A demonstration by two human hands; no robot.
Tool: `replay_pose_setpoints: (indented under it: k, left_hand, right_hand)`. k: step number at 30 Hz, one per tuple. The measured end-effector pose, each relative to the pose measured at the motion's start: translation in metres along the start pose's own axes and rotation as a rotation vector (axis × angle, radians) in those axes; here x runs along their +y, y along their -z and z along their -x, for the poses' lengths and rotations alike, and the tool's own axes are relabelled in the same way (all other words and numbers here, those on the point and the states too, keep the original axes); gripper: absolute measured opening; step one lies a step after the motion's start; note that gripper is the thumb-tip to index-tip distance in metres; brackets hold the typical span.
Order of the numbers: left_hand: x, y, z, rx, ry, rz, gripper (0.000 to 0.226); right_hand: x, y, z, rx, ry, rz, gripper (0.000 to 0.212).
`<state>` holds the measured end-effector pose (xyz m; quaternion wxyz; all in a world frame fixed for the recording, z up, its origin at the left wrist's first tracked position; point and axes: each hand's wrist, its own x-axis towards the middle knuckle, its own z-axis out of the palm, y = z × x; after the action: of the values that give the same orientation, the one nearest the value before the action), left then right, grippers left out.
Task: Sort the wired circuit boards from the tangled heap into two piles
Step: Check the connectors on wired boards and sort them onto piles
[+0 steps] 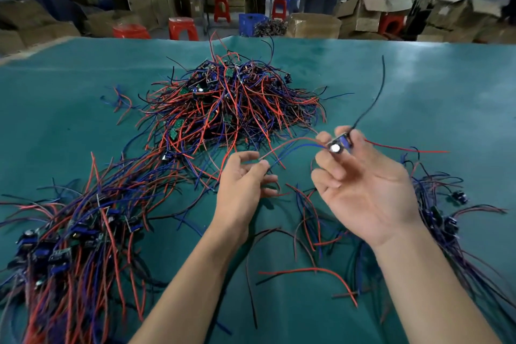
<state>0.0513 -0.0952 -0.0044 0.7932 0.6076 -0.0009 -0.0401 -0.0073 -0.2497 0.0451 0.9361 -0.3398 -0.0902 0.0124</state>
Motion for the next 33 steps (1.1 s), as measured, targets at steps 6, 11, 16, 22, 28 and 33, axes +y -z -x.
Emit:
replay_pose_setpoints:
  k: [6,11,16,22,28,33]
  left_hand:
    - [0.001,0.001,0.002,-0.115,-0.018,-0.068,0.015]
    - [0.009,0.0,0.007,-0.394,0.07,0.03,0.026]
    - [0.004,-0.002,0.011,-0.477,-0.017,-0.051,0.013]
    - [0.001,0.0,0.009,-0.417,-0.132,-0.212,0.022]
    - [-0.001,0.001,0.008,-0.413,-0.143,-0.299,0.023]
    - [-0.003,0.0,0.008,-0.444,-0.142,-0.32,0.02]
  right_hand:
    - [-0.002,-0.007,-0.002,0.061,-0.055,-0.076,0.013]
    - [0.012,0.004,-0.012,0.465,-0.08,0.199,0.01]
    - [0.024,0.012,-0.014,0.554,-0.014,0.474,0.012]
    - [0.022,0.015,-0.01,0.446,0.032,0.544,0.011]
    - [0.016,0.027,-0.011,0.486,0.263,0.914,0.019]
    - [0.002,0.041,-0.01,0.618,0.566,1.28,0.007]
